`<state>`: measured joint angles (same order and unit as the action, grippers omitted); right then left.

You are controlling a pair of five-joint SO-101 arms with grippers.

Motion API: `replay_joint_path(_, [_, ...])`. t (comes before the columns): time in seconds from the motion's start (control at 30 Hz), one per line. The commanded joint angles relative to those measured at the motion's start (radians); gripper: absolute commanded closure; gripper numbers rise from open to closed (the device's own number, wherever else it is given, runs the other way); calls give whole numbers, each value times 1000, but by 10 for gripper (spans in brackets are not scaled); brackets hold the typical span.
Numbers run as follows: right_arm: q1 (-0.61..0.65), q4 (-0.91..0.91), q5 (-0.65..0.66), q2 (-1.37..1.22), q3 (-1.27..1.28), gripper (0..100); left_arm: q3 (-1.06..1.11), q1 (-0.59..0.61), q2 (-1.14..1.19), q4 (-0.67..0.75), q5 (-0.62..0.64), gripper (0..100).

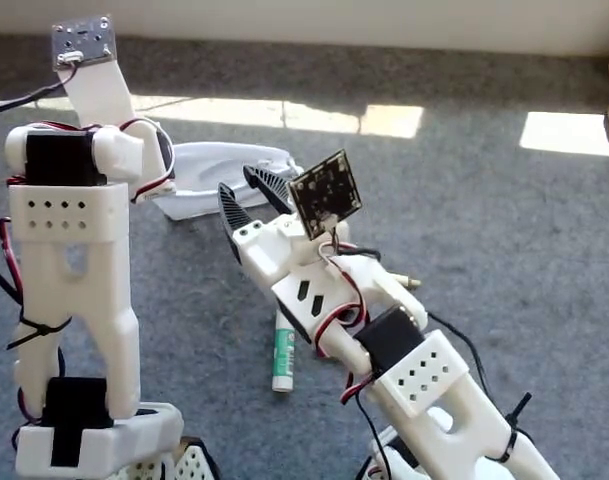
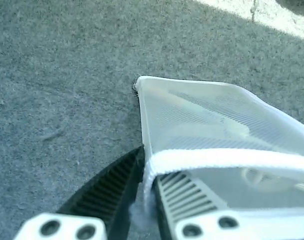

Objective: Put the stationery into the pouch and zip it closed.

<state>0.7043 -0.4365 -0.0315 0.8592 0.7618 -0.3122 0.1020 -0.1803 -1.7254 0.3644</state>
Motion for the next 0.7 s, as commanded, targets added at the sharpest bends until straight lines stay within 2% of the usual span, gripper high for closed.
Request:
replay_joint_path(0.0, [-54,-171,9,18,-162,882,-2,-1,-1,8,6,994])
replay_joint_path(0.27, [-131,-375,9,15,-282,882,-4,65,-7,23,9,994])
replay_joint_path(0.67, [-128,-616,9,8,-278,882,-8,128,-10,23,9,994])
